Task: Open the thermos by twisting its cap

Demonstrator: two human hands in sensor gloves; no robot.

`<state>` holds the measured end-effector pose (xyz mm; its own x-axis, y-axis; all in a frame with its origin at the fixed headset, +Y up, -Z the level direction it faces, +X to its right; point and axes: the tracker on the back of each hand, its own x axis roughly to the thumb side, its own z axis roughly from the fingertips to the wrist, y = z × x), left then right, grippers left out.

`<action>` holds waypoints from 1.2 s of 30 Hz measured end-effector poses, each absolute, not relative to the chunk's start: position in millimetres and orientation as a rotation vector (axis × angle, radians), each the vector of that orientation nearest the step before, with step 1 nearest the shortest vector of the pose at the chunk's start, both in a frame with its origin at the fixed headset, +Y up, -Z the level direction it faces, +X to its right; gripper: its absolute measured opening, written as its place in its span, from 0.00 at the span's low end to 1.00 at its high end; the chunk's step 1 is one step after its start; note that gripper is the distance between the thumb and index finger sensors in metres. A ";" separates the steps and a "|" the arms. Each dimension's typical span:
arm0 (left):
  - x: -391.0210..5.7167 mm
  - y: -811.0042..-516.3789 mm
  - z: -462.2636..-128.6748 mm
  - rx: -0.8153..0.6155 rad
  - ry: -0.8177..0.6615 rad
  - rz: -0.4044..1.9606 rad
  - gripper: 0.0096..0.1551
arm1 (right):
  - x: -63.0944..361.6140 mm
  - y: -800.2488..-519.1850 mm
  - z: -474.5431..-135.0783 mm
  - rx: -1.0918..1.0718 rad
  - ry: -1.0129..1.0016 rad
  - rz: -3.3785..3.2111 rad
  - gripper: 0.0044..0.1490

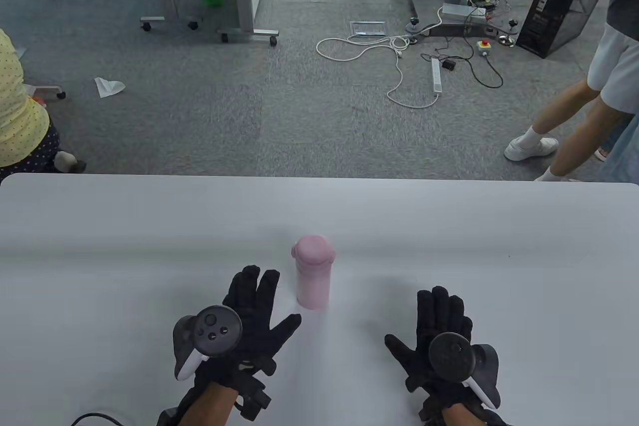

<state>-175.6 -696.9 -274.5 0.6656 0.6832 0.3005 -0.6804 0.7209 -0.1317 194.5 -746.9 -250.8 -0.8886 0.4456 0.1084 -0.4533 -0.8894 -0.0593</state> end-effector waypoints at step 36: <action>-176.4 -697.5 -274.8 0.001 -0.339 0.764 0.53 | 192.9 -738.6 -242.4 0.121 -0.285 2.662 0.67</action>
